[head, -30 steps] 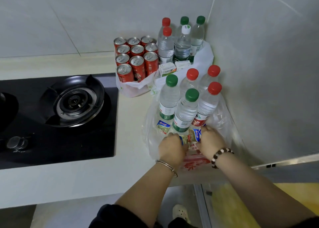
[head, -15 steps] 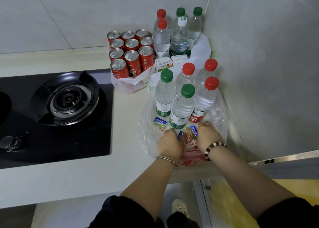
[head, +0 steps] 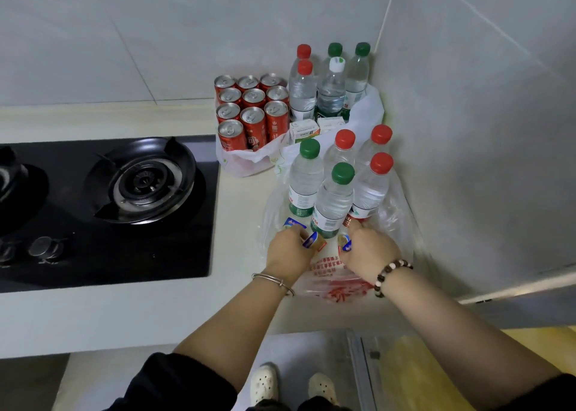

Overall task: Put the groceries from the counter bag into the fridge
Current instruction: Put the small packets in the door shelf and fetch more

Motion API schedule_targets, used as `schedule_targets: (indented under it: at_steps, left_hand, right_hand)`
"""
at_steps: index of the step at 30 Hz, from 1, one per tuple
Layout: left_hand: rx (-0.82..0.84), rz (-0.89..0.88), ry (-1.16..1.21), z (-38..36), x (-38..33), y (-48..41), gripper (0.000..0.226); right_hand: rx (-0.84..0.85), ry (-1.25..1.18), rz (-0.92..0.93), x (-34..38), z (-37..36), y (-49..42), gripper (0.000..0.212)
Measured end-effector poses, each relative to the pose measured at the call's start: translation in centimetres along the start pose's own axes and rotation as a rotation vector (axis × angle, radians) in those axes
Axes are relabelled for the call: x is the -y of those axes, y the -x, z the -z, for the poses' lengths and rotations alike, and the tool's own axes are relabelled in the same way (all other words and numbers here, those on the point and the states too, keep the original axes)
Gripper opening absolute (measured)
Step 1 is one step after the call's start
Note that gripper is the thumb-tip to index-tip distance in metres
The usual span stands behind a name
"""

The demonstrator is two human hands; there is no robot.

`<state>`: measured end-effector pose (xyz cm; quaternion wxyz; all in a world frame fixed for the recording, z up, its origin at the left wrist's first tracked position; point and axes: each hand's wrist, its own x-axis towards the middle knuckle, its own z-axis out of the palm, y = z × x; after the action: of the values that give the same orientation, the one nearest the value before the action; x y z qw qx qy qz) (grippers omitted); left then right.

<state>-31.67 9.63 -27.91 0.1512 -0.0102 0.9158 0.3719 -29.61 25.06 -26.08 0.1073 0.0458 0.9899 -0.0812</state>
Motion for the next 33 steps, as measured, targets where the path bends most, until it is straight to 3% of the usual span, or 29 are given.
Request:
schedule_targets:
  at_steps: [5,10,20,28,33]
  left_hand:
    - [-0.150,0.003,0.149,3.8,0.1,2.1,0.021]
    - [-0.347,0.097,0.353,8.2,2.0,5.7,0.015]
    - [-0.923,0.365,0.570,15.7,9.6,20.4,0.006]
    - [-1.370,0.580,0.679,17.1,14.9,38.8,0.010]
    - [-1.634,0.627,0.617,16.1,15.0,51.5,0.013]
  right_hand:
    - [-0.025,-0.011,0.085,3.8,1.7,1.1,0.018]
    - [-0.111,-0.093,0.230,9.3,2.6,2.9,0.022]
    - [-0.144,-0.350,0.890,24.9,3.3,9.6,0.015]
    - [-0.039,-0.448,1.391,34.7,1.6,24.4,0.013]
    - [-0.007,-0.547,1.703,37.6,0.7,36.3,0.016]
